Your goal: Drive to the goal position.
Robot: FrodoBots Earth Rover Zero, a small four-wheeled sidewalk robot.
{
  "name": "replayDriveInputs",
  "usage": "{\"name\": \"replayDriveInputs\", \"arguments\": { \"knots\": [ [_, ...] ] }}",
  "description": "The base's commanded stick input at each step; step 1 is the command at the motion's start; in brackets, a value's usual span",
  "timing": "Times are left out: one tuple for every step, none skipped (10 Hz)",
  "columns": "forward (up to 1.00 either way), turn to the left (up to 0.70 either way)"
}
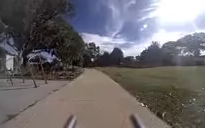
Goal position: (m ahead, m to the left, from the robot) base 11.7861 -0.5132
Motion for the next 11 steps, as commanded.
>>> {"name": "replayDriveInputs", "arguments": {
  "knots": [
    [1.00, 0.00],
    [1.00, 0.00],
    [1.00, 0.00],
    [1.00, 0.00],
    [1.00, 0.00],
    [1.00, 0.00],
    [1.00, 0.00],
    [1.00, 0.00],
    [1.00, 0.00],
    [1.00, 0.00],
    [1.00, 0.00]
  ]
}}
